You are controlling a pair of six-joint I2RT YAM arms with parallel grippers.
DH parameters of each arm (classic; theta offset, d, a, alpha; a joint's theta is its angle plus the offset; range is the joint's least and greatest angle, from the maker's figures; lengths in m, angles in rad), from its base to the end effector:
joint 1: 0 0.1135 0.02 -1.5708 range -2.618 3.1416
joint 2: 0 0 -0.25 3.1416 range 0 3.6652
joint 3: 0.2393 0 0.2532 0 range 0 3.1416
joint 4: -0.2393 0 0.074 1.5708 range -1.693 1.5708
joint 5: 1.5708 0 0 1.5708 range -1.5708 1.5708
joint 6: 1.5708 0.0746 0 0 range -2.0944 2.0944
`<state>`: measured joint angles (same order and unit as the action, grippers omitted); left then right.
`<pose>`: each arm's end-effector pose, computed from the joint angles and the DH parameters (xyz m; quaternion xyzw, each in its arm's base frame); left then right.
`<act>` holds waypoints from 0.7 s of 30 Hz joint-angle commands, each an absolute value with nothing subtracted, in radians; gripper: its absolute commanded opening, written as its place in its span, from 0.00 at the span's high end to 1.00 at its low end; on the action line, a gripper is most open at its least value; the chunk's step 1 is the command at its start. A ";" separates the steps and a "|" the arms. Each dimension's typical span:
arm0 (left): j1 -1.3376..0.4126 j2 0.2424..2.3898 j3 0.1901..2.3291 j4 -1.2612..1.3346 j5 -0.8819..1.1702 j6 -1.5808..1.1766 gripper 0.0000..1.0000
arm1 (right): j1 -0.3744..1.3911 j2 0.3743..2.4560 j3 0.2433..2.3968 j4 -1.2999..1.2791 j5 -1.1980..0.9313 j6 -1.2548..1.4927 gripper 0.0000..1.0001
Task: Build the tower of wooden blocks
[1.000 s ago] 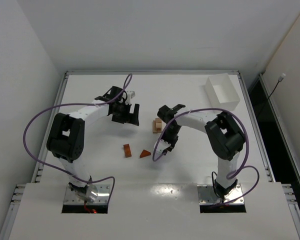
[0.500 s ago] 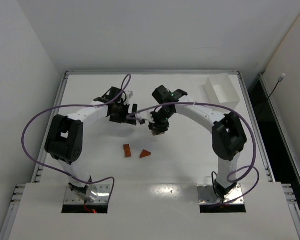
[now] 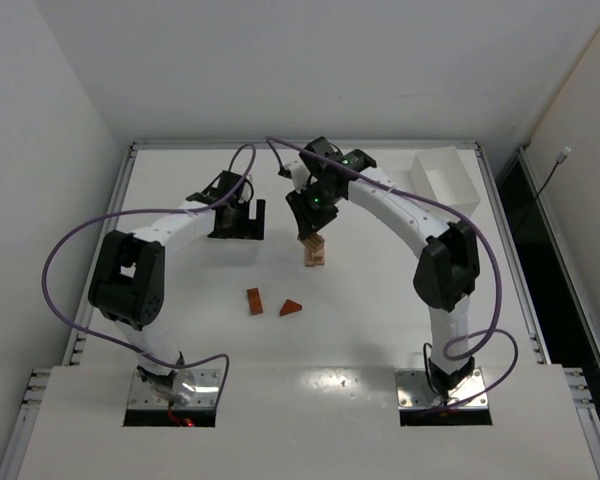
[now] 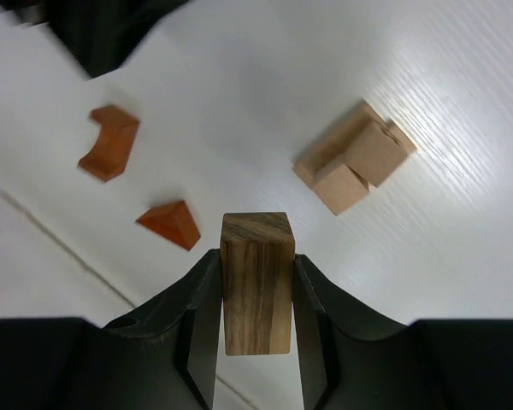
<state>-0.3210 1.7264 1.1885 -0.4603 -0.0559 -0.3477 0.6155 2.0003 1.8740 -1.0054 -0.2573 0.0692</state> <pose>0.3630 -0.1163 0.1612 -0.0207 0.9587 -0.0673 0.2755 0.3465 0.2683 0.2371 -0.2880 0.9245 0.1905 0.1614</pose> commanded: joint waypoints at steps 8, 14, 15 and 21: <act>-0.325 1.703 1.213 -0.453 -0.167 -0.371 0.04 | 0.565 2.009 1.900 -0.995 0.066 0.685 1.00; -0.325 1.712 1.222 -0.453 -0.167 -0.371 0.04 | 0.578 2.019 1.922 -1.016 0.196 0.815 1.00; -0.325 1.721 1.223 -0.453 -0.167 -0.371 0.04 | 0.587 2.029 1.922 -0.999 0.212 0.825 1.00; -0.325 1.752 1.255 -0.471 -0.156 -0.371 0.04 | 0.588 2.083 1.965 -0.951 0.248 0.781 1.00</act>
